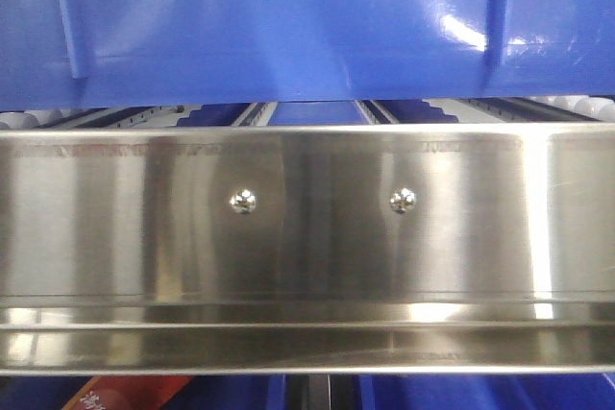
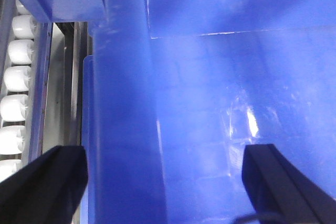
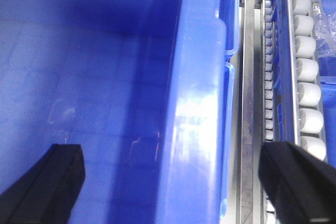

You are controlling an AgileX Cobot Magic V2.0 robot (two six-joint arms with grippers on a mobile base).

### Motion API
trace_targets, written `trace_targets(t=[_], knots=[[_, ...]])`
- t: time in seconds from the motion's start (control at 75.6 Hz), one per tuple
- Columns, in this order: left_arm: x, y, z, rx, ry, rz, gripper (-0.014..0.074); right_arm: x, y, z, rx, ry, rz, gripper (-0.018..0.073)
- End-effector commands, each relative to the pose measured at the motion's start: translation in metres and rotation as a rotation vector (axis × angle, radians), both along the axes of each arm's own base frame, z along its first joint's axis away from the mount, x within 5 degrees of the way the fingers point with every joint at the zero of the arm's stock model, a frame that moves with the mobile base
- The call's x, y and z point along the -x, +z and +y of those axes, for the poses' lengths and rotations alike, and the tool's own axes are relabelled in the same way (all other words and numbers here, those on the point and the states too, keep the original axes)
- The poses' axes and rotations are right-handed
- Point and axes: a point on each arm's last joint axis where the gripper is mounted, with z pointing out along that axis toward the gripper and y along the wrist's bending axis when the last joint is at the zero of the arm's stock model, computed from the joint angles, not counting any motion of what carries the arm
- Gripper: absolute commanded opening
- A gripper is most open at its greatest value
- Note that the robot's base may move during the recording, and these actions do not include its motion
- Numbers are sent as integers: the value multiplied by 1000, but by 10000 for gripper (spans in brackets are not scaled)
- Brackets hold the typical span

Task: Move blue bin to conveyor side
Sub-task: 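Pull the gripped blue bin off the roller shelf toward the robot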

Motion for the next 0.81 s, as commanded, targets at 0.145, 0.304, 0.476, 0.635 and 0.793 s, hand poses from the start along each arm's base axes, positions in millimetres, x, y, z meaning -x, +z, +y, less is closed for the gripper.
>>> trace_targets(t=[0.145,0.304,0.476,0.635,0.793], knots=[[0,3,0,-21,6,-17,118,-1,3,0,8,-2,-21,10],[0,3,1,-27,7,-17,5,-1,3,0,8,-2,-21,-67],[0,4,2,-36,10,-24,-16,0,4,-1,8,-2,-25,-76],[12,18,3,-31,11,-65,-16,12,16,-3,-1,-2,-62,-76],[36,42,6,-21,12,-140,-16,36,39,-9,-17,-3,-137,-76]])
